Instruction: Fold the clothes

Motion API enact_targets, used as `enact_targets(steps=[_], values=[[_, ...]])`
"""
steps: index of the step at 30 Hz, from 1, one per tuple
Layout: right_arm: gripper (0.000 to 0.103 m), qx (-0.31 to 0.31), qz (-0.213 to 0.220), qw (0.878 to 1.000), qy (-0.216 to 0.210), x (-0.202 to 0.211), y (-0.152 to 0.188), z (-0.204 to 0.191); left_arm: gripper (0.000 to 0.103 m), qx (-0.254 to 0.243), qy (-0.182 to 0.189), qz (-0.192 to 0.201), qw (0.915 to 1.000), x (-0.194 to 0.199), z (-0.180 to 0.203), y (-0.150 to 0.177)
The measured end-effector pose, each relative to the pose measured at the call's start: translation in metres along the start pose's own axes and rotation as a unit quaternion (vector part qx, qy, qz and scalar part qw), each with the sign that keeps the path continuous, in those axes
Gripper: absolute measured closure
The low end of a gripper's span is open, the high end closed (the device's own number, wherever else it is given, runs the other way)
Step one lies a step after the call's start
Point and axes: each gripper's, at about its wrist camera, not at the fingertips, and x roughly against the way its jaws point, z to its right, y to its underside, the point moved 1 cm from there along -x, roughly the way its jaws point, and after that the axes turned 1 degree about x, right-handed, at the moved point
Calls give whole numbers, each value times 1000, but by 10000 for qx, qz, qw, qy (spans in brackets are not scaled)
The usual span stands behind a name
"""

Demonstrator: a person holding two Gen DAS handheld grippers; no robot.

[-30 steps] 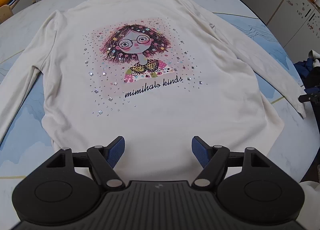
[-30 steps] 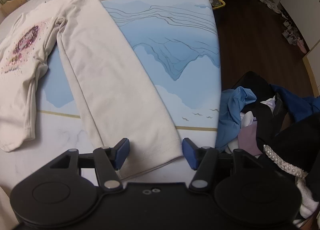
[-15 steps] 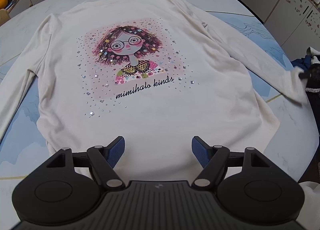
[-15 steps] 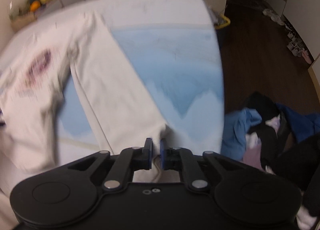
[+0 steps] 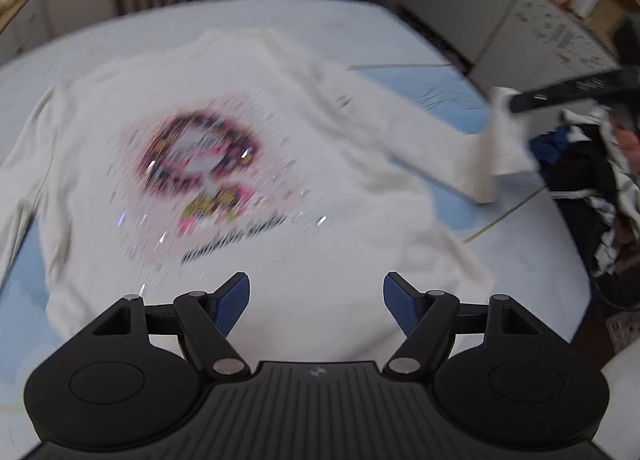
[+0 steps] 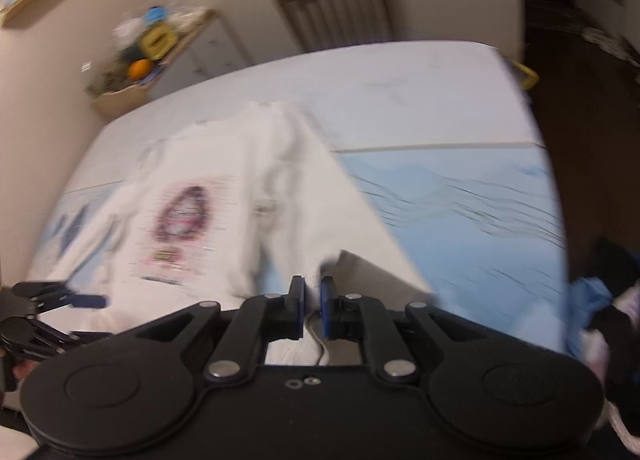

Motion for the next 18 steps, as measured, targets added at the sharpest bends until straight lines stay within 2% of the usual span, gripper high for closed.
enact_targets(steps=[2,4,7,12,18], values=[[0,196,-83,9997,-140,-11,-13,-22,30,-595,99,269,9978,2,22,-15],[0,314,-174,9991,-204,-24,-23,-39,25,-1208,110,482,9914,-4,43,-26],[0,324,-302,9987,-237,-40,-34,-55,25,-1767,95,589,9825,-27,70,-42],[0,273,-448,9984,-216,-54,-38,-70,25,-1922,402,718,9779,-56,98,-67],[0,241,-514,9980,-275,-61,-44,-80,25,-1740,140,771,9816,-75,94,-84]])
